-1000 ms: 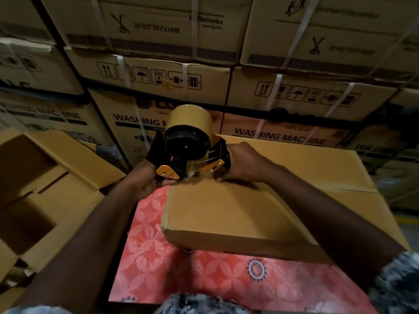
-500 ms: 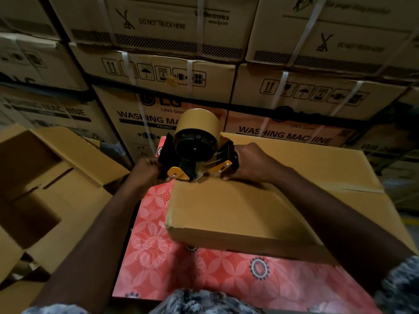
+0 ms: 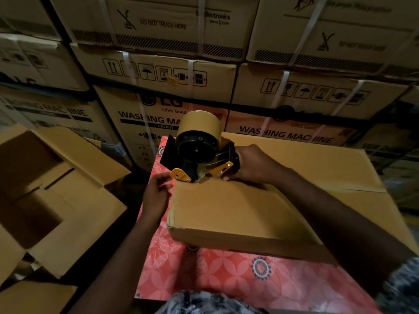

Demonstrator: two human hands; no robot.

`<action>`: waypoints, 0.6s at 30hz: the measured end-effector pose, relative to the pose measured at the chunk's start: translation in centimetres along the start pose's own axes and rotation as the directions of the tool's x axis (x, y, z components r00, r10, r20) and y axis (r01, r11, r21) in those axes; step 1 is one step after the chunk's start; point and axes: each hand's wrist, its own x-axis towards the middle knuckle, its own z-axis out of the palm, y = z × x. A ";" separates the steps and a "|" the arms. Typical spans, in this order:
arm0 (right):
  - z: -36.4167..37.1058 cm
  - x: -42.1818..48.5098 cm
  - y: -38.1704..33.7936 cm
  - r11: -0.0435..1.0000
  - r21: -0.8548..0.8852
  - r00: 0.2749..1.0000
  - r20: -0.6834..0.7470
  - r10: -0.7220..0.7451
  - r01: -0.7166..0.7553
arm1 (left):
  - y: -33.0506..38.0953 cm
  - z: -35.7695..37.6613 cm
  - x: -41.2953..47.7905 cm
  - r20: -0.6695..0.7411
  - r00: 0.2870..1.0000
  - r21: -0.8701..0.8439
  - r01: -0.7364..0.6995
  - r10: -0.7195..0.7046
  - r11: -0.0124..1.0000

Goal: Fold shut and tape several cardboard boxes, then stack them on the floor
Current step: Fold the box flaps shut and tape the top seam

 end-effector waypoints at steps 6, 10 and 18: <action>0.3 -0.1 0.0 0.999 0.036 0.999 -0.046 0.024 -0.022 | 0.9 -1.8 -2.3 0.347 0.928 -0.136 -0.097 0.139 0.986; 0.0 -0.1 -0.4 0.999 0.027 0.999 -0.031 0.018 -0.018 | 0.2 -1.0 -3.4 0.358 0.925 -0.025 -0.124 0.124 0.992; -2.7 -3.0 2.2 0.988 -0.142 0.998 -0.026 0.052 -0.055 | 0.5 -0.8 -3.3 0.295 0.945 -0.058 -0.130 0.141 0.990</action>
